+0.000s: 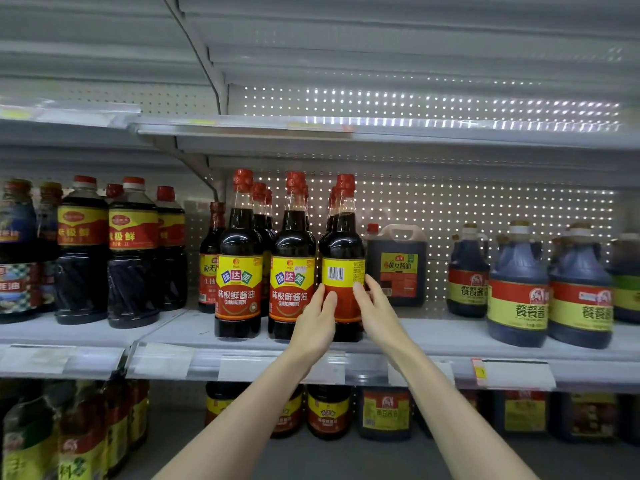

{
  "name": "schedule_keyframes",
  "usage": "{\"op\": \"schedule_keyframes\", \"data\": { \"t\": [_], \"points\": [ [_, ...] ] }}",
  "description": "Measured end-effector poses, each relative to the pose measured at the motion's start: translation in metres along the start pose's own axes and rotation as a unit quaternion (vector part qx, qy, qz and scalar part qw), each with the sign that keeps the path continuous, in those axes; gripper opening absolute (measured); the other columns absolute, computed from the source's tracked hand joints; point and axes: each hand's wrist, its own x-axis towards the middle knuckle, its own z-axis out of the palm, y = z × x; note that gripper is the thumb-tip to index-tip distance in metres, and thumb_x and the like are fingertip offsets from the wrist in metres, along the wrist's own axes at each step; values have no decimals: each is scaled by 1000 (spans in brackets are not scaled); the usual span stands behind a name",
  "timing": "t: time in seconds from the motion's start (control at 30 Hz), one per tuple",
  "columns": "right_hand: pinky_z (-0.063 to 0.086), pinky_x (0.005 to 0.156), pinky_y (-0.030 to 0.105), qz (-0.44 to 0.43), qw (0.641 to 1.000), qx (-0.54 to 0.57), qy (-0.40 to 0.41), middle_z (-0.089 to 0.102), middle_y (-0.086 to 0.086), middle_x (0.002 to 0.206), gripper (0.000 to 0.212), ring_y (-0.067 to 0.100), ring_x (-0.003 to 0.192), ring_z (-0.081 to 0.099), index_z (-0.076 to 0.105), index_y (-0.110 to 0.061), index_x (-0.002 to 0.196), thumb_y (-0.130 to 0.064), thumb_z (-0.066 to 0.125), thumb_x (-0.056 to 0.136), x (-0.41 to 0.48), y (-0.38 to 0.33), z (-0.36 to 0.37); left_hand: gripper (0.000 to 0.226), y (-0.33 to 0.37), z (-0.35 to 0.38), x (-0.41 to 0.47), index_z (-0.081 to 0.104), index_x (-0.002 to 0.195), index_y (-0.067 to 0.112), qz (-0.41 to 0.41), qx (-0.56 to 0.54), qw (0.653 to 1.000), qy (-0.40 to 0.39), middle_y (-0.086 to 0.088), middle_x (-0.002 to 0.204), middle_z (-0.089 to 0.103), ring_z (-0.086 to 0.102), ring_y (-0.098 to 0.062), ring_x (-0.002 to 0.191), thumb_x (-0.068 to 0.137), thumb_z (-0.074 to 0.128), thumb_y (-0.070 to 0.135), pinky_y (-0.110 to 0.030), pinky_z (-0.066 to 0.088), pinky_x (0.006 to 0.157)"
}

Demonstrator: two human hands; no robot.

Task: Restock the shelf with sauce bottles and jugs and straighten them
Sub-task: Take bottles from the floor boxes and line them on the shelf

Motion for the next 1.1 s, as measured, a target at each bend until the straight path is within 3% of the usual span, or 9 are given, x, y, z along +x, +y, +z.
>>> {"op": "schedule_keyframes", "data": {
  "t": [0.1, 0.2, 0.33, 0.47, 0.53, 0.63, 0.73, 0.93, 1.1],
  "points": [
    [39, 91, 19, -5, 1000, 19, -7, 50, -15, 128, 40, -3, 110, 48, 35, -34, 140, -46, 27, 103, -6, 4, 3, 50, -4, 0, 0, 25, 151, 23, 3, 2, 1000, -2, 7, 146, 41, 37, -7, 130, 104, 30, 38, -20, 28, 96],
    [39, 98, 30, 22, 999, 36, -13, 53, -12, 121, 41, 3, 109, 51, 34, -35, 139, -49, 21, 103, -2, 0, -1, 50, -7, 2, 1, 32, 149, 22, 18, 28, 999, -10, 11, 142, 45, 40, -6, 129, 103, 30, 41, -22, 31, 106],
    [39, 84, 24, 57, 997, 56, -14, 51, -13, 107, 35, -5, 91, 49, 32, -30, 129, -48, 18, 103, 4, -6, -9, 51, -8, 4, 2, 35, 148, 19, 31, 75, 997, 3, 3, 147, 44, 38, -14, 136, 103, 29, 43, -35, 30, 114],
    [39, 70, 13, 57, 997, 56, -12, 49, -21, 97, 27, -9, 85, 48, 37, -33, 120, -43, 18, 105, -4, -7, -12, 52, -5, 4, -2, 24, 151, 17, 32, 87, 995, 21, 1, 149, 39, 35, -15, 137, 104, 28, 38, -26, 28, 106],
    [42, 77, 17, 52, 997, 59, -10, 51, -21, 103, 30, -7, 94, 50, 37, -36, 126, -44, 19, 104, -9, -2, -10, 53, -3, 6, 2, 17, 153, 19, 14, 73, 997, 11, 2, 149, 37, 34, -16, 137, 104, 26, 39, -25, 28, 103],
    [40, 96, 27, 50, 997, 57, -14, 51, -17, 117, 44, 0, 108, 48, 36, -36, 141, -49, 20, 102, -9, 4, -8, 60, -1, 9, 13, 10, 154, 24, -19, 42, 999, -1, 1, 156, 28, 25, -23, 144, 102, 25, 50, -43, 22, 117],
    [40, 97, 31, 57, 997, 55, -12, 53, -17, 116, 47, 1, 108, 49, 37, -37, 142, -53, 21, 101, -6, 4, -9, 62, -6, 12, 21, 14, 153, 29, -30, 33, 999, -8, 2, 155, 31, 24, -26, 144, 99, 25, 56, -50, 23, 117],
    [36, 92, 33, 62, 996, 58, -7, 49, -19, 104, 31, 1, 96, 50, 36, -38, 125, -51, 20, 102, 4, 0, -13, 49, -1, 8, 3, 33, 147, 29, 17, 85, 996, 3, 13, 132, 49, 42, -17, 131, 102, 25, 48, -28, 31, 101],
    [35, 98, 34, 79, 995, 63, -6, 47, -7, 118, 44, 7, 107, 45, 37, -32, 137, -51, 18, 102, 6, -2, -10, 49, -6, 1, -4, 45, 141, 23, 38, 111, 993, 20, 7, 131, 57, 50, -11, 121, 102, 25, 46, -30, 38, 102]
  ]
}}
